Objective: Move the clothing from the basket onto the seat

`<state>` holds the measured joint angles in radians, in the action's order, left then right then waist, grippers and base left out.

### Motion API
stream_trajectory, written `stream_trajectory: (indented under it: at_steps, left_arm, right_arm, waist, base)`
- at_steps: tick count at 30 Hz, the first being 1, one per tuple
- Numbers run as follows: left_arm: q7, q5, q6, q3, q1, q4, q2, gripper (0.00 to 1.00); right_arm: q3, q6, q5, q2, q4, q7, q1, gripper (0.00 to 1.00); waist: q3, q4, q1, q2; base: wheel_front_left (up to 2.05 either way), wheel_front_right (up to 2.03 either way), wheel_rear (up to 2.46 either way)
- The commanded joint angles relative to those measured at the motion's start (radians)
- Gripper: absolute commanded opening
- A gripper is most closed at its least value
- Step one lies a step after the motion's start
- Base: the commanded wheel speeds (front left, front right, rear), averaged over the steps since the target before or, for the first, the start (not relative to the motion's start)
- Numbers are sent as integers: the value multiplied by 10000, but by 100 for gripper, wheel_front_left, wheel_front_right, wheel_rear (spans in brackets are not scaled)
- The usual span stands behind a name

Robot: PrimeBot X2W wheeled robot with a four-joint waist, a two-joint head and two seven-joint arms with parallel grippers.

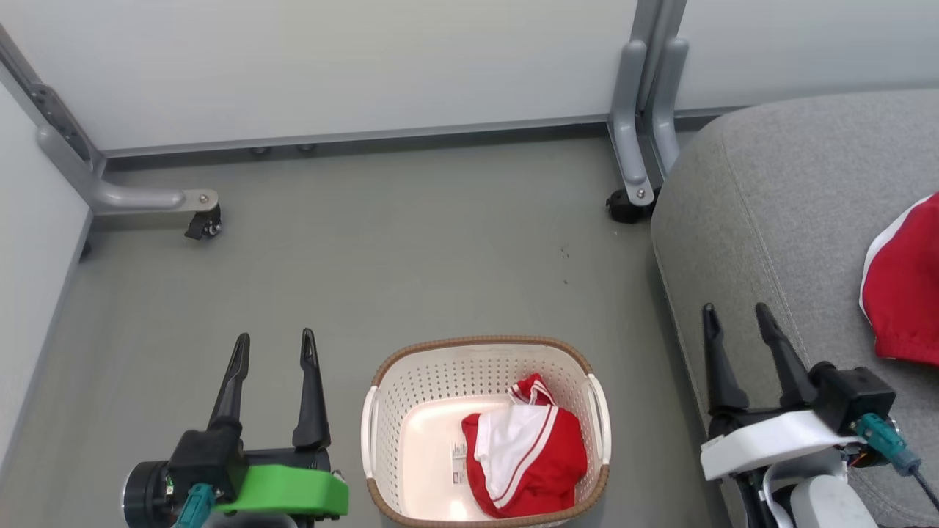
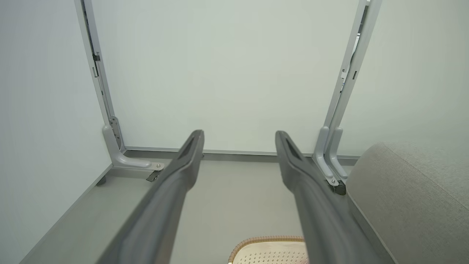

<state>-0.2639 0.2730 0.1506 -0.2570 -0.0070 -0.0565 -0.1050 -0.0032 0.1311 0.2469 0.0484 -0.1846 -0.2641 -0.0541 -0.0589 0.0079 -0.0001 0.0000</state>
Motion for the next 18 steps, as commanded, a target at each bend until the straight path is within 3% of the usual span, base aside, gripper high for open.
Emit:
stream_trajectory:
  at_steps: [1, 5, 10, 18]
  left_arm:
    - [-6, -242, -201, 257, 314, 297, 115, 100]
    - [-7, -552, -873, 908, 1002, 1077, 368, 100]
    - [-5, -807, -1391, 1287, 1669, 1511, 514, 100]
    - [-7, -701, -1068, 1310, 2496, 1733, 536, 100]
  right_arm:
    - [269, -8, -122, 43, 245, -5, 274, 100]
    - [605, -8, -229, 36, 912, -5, 656, 100]
    - [855, -8, -492, 143, 1578, -4, 1299, 100]
    - [1019, -8, -657, 315, 1768, -4, 1947, 100]
  waist:
    - [582, 289, 1, 0]
    - [699, 147, 1, 0]
    - [707, -37, 1, 0]
    - [842, -343, 1, 0]
  base:
    - [0, 0, 0]
    - [0, 0, 0]
    - [0, 0, 0]
    - [0, 0, 0]
